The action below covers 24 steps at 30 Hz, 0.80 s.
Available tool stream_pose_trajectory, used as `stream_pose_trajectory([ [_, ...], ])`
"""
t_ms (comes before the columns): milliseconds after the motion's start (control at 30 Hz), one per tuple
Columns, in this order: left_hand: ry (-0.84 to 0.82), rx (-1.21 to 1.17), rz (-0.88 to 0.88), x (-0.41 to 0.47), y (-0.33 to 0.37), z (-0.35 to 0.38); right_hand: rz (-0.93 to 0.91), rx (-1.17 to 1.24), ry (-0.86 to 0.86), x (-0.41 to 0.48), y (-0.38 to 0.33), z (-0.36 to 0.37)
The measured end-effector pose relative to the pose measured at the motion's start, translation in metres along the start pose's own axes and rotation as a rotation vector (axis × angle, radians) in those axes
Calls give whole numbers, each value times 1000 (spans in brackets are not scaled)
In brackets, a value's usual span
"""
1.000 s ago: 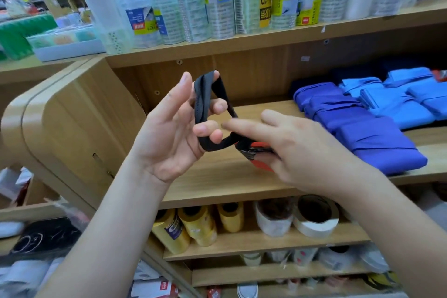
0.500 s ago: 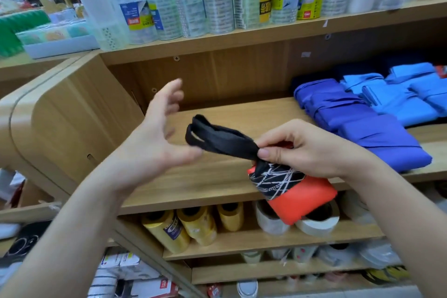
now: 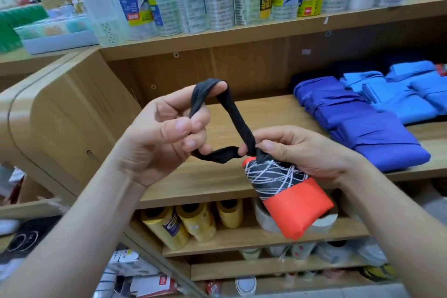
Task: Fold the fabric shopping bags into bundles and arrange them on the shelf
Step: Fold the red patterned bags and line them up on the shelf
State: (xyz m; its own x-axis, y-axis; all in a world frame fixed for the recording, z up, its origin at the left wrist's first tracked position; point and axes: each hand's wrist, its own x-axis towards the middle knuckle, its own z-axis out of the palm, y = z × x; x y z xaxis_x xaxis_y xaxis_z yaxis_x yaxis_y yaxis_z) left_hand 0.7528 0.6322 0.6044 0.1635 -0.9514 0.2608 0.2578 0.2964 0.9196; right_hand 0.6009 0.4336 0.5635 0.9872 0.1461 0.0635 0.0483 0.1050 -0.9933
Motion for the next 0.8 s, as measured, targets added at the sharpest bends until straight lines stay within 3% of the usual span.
stream_pose_trajectory([
  [133, 5, -60, -47, -2, -3, -3, -2, 7, -48, -7, -2, -10],
  [200, 72, -26, -67, -1, -5, -4, -24, -296, 23, -12, -12, -7],
  [267, 104, -51, -80, 0, -5, -3, -47, -754, 116, -12, -25, 5],
  [333, 93, -97, -72, 4, -4, 0, -56, -1180, 156, -9, -35, 20],
  [400, 55, -127, -47, 10, -4, 6, -109, -1446, 177, -3, -38, 30],
  [667, 46, -475, 68, 21, -34, 27, -390, -1417, 492, 13, -12, 17],
  [800, 191, -596, 51, 17, -52, 26, -473, -1338, 599, 12, 4, 11],
])
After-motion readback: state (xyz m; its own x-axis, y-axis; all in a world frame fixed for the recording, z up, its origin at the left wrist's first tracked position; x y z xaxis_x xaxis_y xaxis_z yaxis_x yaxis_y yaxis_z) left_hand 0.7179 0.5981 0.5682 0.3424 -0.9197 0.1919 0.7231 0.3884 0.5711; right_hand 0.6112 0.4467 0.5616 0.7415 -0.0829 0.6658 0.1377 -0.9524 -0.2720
